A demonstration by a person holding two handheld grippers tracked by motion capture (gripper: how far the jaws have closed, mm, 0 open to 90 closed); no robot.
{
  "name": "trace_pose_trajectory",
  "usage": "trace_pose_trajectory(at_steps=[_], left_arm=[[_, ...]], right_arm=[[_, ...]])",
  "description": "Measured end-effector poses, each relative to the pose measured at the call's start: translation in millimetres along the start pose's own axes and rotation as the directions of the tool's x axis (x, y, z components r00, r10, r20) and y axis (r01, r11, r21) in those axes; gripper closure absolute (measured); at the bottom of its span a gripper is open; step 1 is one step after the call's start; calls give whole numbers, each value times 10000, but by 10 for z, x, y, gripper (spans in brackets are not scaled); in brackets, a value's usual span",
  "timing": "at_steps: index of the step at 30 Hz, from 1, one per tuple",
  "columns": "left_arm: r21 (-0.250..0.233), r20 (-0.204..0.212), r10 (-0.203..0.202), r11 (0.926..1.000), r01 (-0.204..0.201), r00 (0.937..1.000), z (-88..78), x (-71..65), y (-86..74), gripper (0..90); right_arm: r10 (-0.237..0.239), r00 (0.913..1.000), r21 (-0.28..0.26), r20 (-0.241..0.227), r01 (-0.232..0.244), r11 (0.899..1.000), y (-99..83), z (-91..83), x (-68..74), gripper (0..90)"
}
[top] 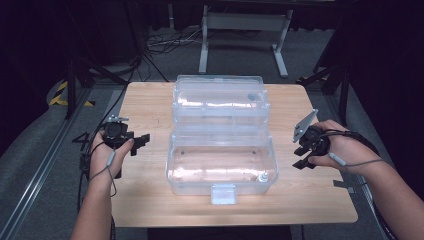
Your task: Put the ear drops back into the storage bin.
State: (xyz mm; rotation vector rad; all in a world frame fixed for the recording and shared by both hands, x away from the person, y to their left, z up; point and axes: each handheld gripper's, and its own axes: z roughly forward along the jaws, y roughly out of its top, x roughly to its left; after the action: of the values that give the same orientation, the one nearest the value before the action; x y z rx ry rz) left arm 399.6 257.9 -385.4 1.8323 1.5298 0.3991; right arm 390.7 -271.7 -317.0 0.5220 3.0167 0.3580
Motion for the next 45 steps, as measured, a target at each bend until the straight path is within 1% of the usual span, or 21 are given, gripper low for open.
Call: trace_pose_trajectory(at_steps=[3,5,6,7,11,13,14,16,17,19,21,23,25,27,29,30,31,35,38,41,45], left_arm=[[160,-27,26,9999,-26,10000,5,2,-4,360],[276,-97,-86,9996,89,9999,1,1,11,392],[233,137,-247,9994,244,9996,-7,13,21,411],[46,723,-382,9993,380,9967,-14,24,28,391],[173,901,-198,9997,183,9957,-13,23,29,378],[115,784,243,9996,-253,9966,12,17,19,377],[91,721,304,9995,-312,9969,22,14,15,340],[427,842,136,9989,-172,9964,41,8,3,345],[427,842,136,9989,-172,9964,41,8,3,332],[1020,579,5,9948,-64,9983,43,3,-4,315],[955,482,314,9948,-359,9983,46,-11,-4,325],[1416,494,906,9852,-968,9947,31,-20,12,306],[1563,264,1325,9784,-1350,9908,14,-25,25,306],[1695,226,1381,9755,-1400,9902,-2,-28,34,307],[1657,582,1131,9787,-1213,9919,-23,-45,45,292],[1516,905,1001,9820,-1130,9909,-39,-49,57,283],[1346,1250,1004,9839,-1172,9871,-59,-60,76,281],[1293,1250,1440,9786,-1600,9817,-95,-161,115,292],[1393,1441,1859,9686,-2059,9719,-118,-235,129,335],[1316,1650,2302,9586,-2527,9591,-144,-298,152,370],[1295,1825,2366,9564,-2619,9543,-188,-368,174,404]], right_arm=[[327,9994,-98,76,-326,9994,-64,35,-38,509],[742,9971,-415,167,-735,9964,-97,66,-47,482],[966,9951,-616,196,-952,9935,-116,89,-50,470],[1297,9915,-709,107,-1286,9892,-151,142,-53,467],[1405,9900,-591,107,-1396,9884,-200,228,-77,467],[1433,9897,-602,78,-1426,9880,-209,247,-83,466],[1442,9895,-609,52,-1436,9878,-216,261,-92,464],[1519,9884,-635,-1,-1516,9864,-228,282,-115,462],[1565,9877,-665,-23,-1563,9855,-231,288,-120,462],[1567,9876,-648,-26,-1565,9855,-237,296,-131,463],[1658,9861,-693,-73,-1659,9837,-248,312,-150,466],[1734,9848,-758,-125,-1739,9818,-257,329,-166,469],[1822,9831,-812,-163,-1829,9798,-266,358,-180,474],[1927,9811,-818,-155,-1933,9777,-279,398,-195,478],[2071,9783,-878,-122,-2073,9743,-293,434,-204,480],[2128,9770,-915,-127,-2131,9727,-297,444,-204,480],[2154,9764,-964,-136,-2157,9717,-303,456,-205,481],[2263,9737,-1059,-254,-2277,9680,-316,506,-198,481],[2325,9720,-1063,-336,-2348,9662,-331,547,-190,481],[2390,9701,-1143,-433,-2424,9634,-357,594,-187,483],[2470,9675,-1209,-533,-2518,9602,-388,650,-180,485]])
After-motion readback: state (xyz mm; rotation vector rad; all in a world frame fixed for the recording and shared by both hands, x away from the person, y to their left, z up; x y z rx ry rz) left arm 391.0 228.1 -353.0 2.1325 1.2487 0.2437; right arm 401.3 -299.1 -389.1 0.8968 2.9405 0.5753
